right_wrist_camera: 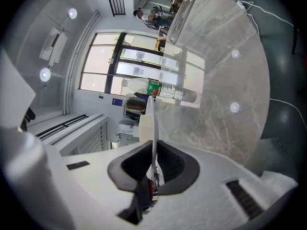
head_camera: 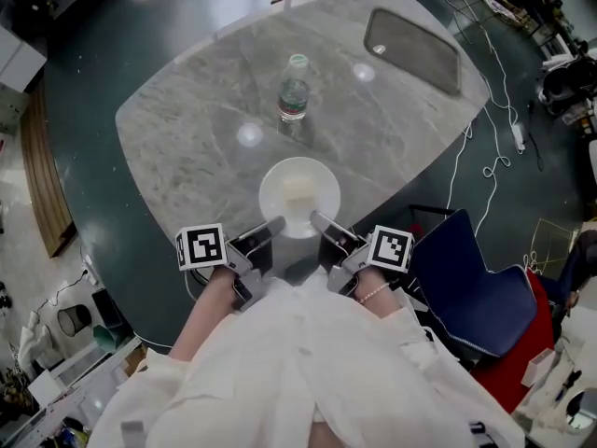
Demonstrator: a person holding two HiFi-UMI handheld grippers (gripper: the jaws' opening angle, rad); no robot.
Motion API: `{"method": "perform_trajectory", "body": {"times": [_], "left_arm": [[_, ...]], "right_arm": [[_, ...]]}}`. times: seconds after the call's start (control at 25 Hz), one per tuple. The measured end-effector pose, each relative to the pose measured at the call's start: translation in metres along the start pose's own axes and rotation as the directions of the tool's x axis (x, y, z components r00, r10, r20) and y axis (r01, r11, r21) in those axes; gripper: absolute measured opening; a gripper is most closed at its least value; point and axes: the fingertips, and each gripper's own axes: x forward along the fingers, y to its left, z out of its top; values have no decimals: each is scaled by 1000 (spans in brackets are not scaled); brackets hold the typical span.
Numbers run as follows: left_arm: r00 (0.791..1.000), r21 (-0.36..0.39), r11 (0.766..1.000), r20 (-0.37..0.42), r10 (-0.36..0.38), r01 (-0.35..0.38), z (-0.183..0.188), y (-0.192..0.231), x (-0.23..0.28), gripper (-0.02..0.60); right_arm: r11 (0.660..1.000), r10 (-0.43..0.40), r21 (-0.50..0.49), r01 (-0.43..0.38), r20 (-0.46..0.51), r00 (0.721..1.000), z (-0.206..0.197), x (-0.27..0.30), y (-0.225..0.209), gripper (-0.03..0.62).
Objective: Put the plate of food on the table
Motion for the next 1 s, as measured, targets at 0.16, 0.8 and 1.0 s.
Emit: {"method": "perform_trajectory", "body": {"times": [0.16, 0.8, 1.0], "left_arm": [[1000, 32, 999, 13, -6, 5, 6, 2, 4, 25], [992, 19, 1000, 127, -2, -1, 19, -8, 7, 25], [990, -4, 1000, 139, 8, -8, 18, -14, 6, 25]], "right_arm": [[1000, -10, -13, 10, -14, 1000, 6, 1, 1, 17], [998, 7, -57, -14, -137, 991, 23, 13, 11, 17], [998, 4, -60, -13, -150, 989, 23, 13, 14, 17]]}}
